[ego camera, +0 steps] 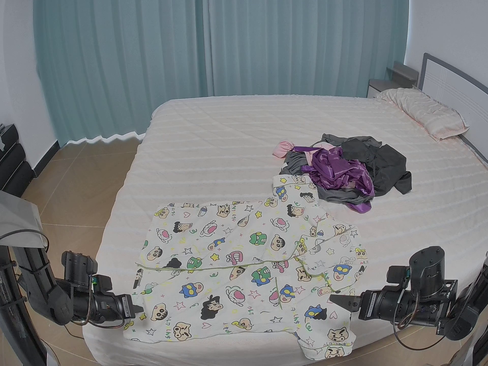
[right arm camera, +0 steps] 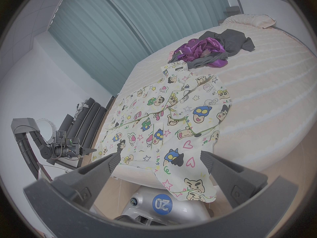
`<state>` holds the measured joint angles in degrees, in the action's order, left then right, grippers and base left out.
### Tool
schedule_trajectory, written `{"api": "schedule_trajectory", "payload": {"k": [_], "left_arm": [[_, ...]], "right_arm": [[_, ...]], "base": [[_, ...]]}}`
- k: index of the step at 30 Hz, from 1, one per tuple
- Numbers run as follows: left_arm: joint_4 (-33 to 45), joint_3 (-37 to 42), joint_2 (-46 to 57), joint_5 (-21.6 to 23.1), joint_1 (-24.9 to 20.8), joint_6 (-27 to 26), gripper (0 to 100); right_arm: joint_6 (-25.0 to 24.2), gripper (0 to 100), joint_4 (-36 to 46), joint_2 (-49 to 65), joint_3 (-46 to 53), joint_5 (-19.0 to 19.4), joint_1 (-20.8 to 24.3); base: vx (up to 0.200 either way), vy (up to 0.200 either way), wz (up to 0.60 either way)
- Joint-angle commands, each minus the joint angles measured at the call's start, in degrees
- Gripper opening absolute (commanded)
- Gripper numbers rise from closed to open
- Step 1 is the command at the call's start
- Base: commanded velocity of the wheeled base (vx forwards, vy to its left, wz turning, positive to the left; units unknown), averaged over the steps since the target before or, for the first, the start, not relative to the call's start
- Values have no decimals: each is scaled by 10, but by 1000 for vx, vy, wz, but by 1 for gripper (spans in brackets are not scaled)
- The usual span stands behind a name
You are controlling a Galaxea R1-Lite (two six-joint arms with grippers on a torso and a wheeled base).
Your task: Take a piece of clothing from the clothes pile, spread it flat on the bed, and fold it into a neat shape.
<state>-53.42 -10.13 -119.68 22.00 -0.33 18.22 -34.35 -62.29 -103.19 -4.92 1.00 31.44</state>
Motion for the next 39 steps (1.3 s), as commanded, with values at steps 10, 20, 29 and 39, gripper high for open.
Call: {"api": "schedule_trajectory", "payload": {"k": [10, 20, 29, 39], "left_arm": [[-35, 29, 8, -69, -145, 46, 0], [-86, 29, -59, -147, -251, 82, 0], [-116, 31, -85, -166, -293, 112, 0], [-159, 67, -83, -174, -320, 120, 0]], "right_arm": [[0, 100, 1, 12, 2, 1, 0], [1, 100, 1, 12, 4, 1, 0], [2, 100, 1, 10, 5, 1, 0], [2, 100, 1, 9, 5, 1, 1]], "base": [[0, 0, 0], [0, 0, 0], [0, 0, 0], [0, 0, 0]]}}
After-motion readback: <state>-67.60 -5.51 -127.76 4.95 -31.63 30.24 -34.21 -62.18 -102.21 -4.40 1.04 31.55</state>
